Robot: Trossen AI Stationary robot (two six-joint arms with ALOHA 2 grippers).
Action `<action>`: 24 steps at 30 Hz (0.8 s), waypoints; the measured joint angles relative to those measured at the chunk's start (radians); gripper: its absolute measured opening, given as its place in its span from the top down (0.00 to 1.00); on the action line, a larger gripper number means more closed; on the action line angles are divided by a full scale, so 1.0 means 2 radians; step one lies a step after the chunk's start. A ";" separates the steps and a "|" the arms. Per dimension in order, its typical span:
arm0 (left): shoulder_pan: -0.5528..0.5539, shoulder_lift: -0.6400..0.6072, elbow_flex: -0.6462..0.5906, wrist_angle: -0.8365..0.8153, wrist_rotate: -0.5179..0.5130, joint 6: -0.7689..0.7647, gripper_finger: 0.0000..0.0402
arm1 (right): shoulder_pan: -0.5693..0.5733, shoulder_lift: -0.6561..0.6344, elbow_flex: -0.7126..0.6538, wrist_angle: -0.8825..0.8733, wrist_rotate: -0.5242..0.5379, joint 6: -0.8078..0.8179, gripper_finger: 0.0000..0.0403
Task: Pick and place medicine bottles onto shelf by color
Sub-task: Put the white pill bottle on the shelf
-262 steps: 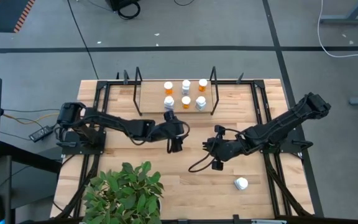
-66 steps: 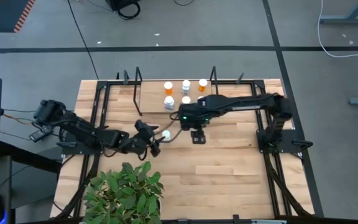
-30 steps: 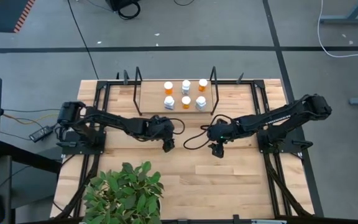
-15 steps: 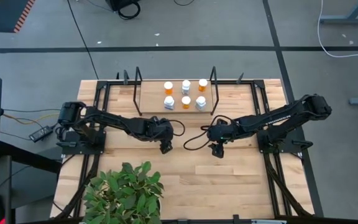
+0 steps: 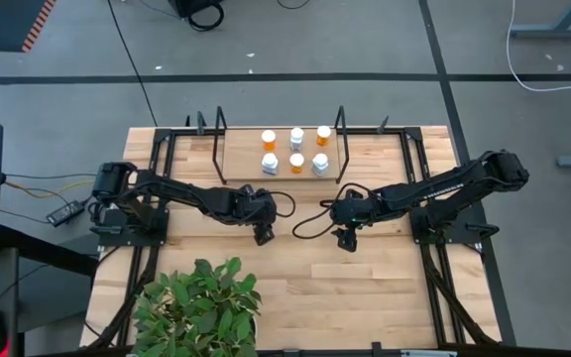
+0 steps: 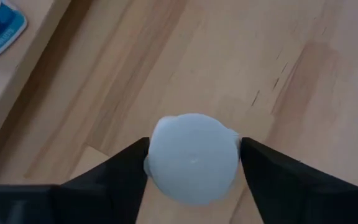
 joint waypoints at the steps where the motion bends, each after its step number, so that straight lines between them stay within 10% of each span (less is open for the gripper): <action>1: 0.000 -0.001 0.000 -0.001 0.000 0.006 0.39 | 0.000 0.000 0.000 0.000 0.000 0.000 0.35; 24: 0.048 -0.073 -0.001 -0.097 -0.003 0.081 0.51 | 0.000 0.000 0.000 -0.001 0.000 -0.001 0.35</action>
